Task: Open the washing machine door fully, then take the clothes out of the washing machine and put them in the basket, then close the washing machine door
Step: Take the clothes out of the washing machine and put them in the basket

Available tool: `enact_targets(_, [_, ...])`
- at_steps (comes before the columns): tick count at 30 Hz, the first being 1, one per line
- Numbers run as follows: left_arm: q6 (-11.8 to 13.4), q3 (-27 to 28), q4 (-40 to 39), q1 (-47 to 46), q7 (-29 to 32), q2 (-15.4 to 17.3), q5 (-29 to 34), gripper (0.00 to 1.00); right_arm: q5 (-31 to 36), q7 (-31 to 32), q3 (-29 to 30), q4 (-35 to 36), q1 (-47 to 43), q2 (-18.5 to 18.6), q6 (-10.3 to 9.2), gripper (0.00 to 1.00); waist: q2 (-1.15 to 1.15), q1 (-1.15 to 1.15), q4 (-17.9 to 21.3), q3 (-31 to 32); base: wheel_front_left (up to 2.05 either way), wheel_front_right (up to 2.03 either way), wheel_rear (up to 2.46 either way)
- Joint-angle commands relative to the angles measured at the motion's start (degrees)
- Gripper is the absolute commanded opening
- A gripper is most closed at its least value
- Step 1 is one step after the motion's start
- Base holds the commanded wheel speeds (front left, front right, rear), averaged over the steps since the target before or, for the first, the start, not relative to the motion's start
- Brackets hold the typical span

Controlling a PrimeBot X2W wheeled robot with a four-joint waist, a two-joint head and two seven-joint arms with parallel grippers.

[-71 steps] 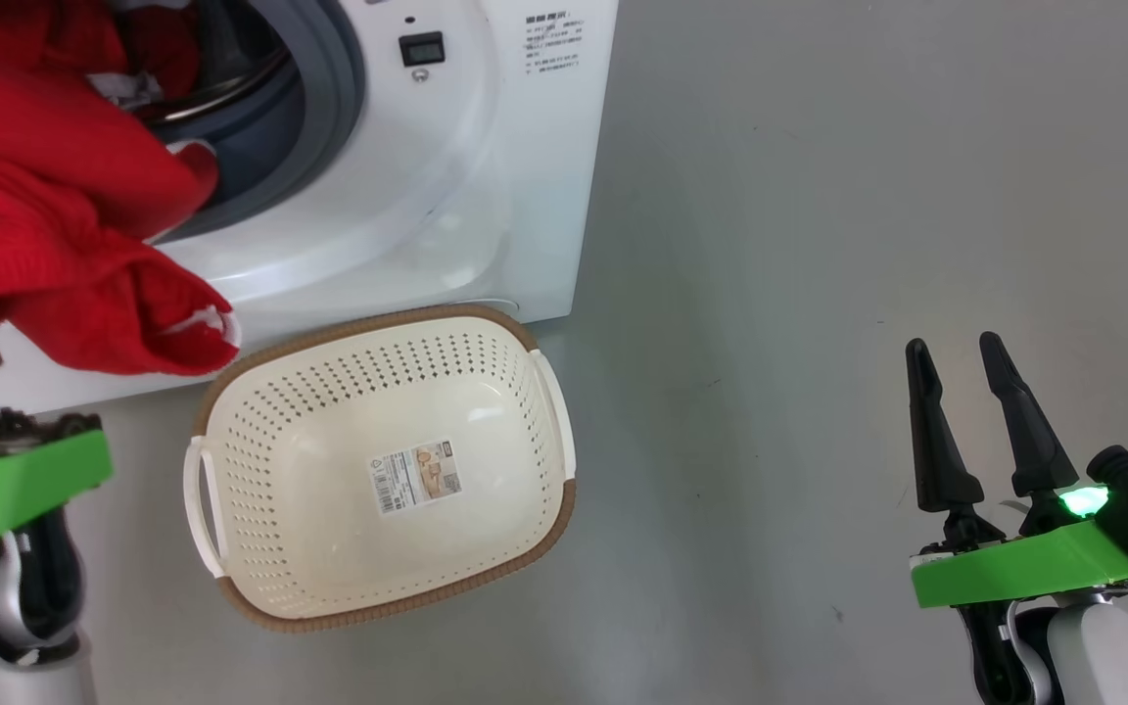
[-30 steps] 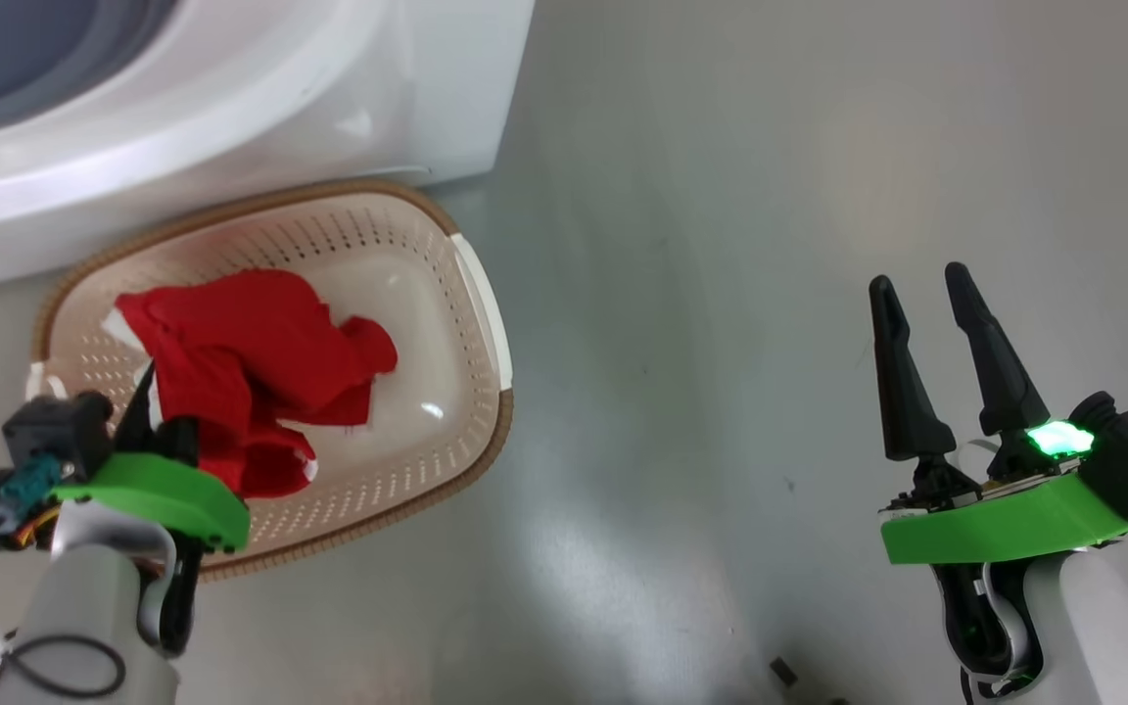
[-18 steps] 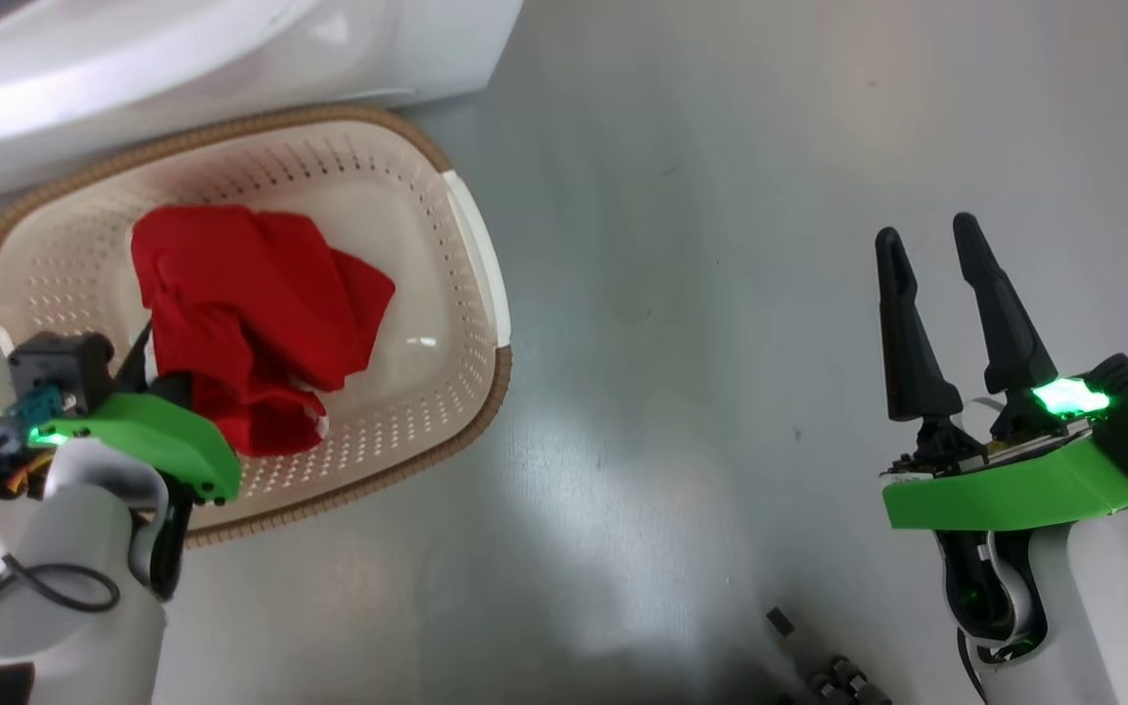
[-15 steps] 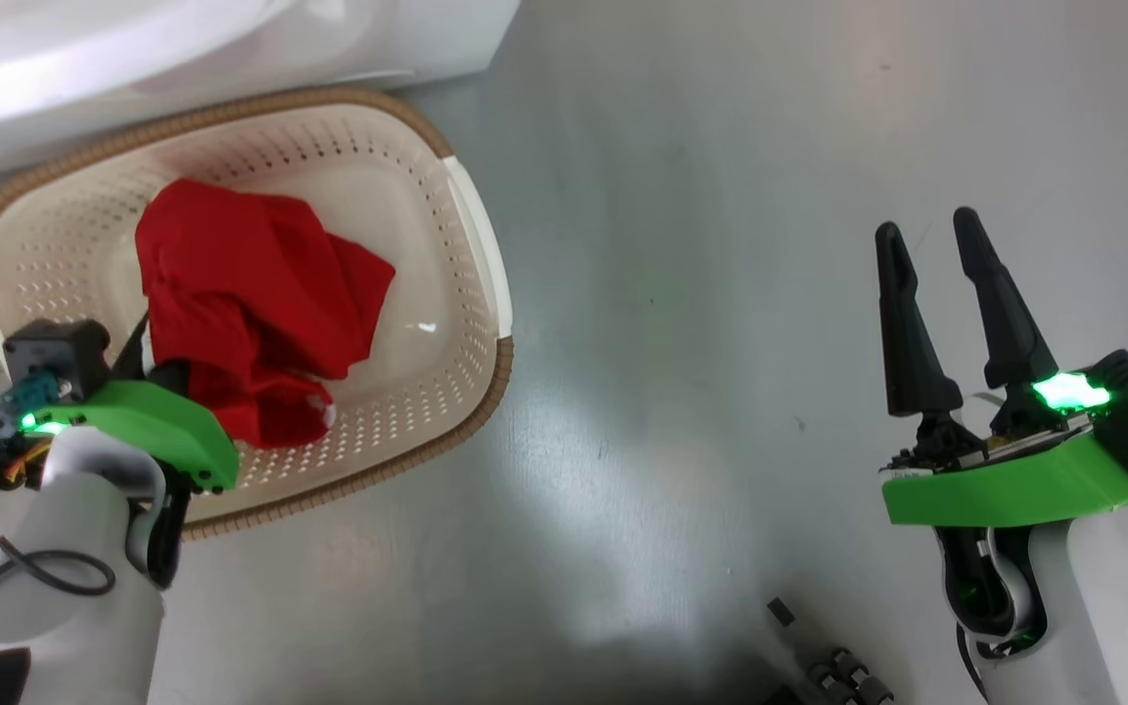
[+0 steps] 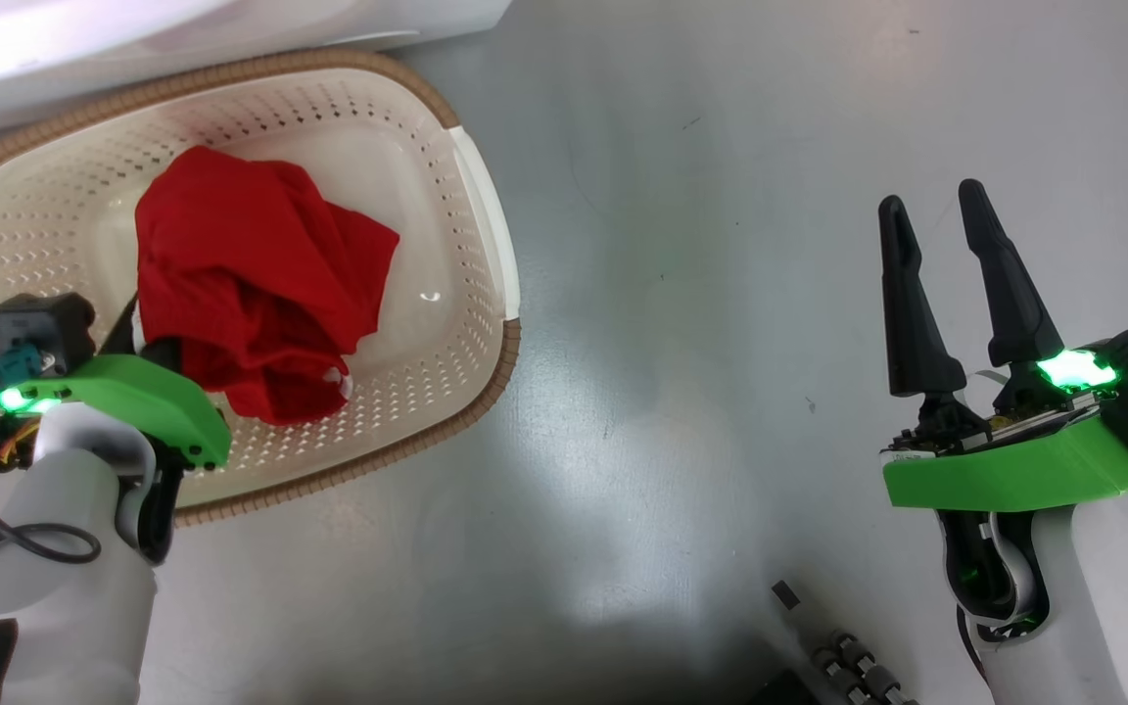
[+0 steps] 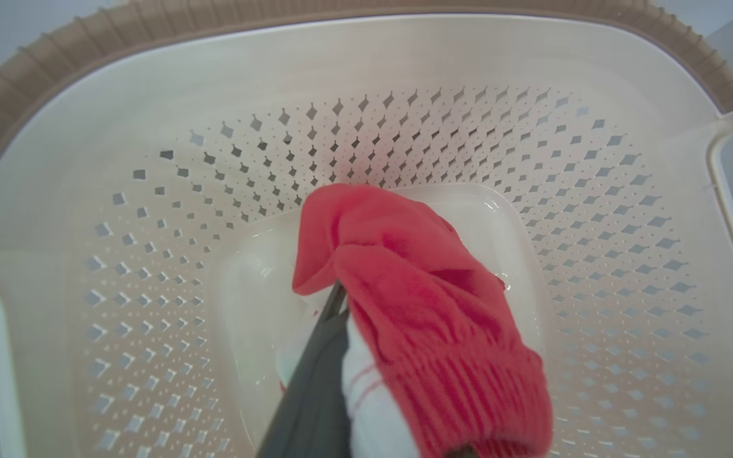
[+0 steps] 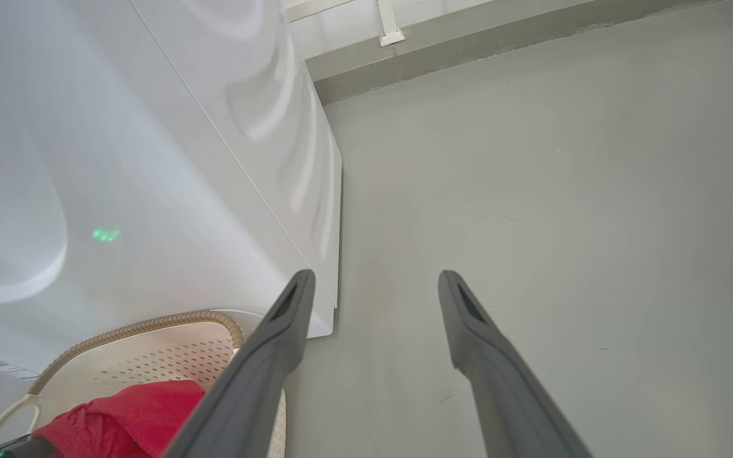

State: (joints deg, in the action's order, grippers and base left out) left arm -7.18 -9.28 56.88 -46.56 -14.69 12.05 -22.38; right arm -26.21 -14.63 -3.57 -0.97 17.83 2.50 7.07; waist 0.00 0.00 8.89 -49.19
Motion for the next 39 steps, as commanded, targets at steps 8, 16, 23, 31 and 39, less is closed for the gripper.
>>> enact_targets(8, [-0.3,1.6,-1.7,1.9,-0.3,2.0,-0.8,1.0,0.9,-0.4,-0.8,0.5,-0.8,0.4,0.42,1.0,0.0,0.0,-0.7,2.1,0.0,0.0,0.0])
enact_targets(16, [-0.3,4.3,-4.7,6.0,-0.3,1.0,-0.6,1.0,1.3,-0.4,-0.5,-0.7,-1.4,0.4,0.42,1.0,0.0,0.0,-1.1,7.5,0.0,0.0,0.0])
enact_targets(23, [-0.3,6.5,-9.3,9.9,-0.3,-0.1,0.1,1.0,2.1,-0.4,-0.3,-1.8,-2.6,0.4,0.42,1.0,0.0,0.0,-2.0,12.4,0.0,0.0,0.0])
enact_targets(31, [-0.3,10.4,-16.9,15.6,-0.3,-1.8,2.7,1.0,3.4,-0.4,-0.1,-3.6,-4.7,0.4,0.42,1.0,0.0,0.0,-3.2,19.5,0.0,0.0,0.0])
enact_targets(39, [-0.3,13.1,-24.9,21.6,-0.3,-3.6,5.1,1.0,4.3,-0.4,0.2,-4.6,-7.4,0.4,0.42,1.0,0.0,0.0,-4.2,26.2,0.0,0.0,0.0])
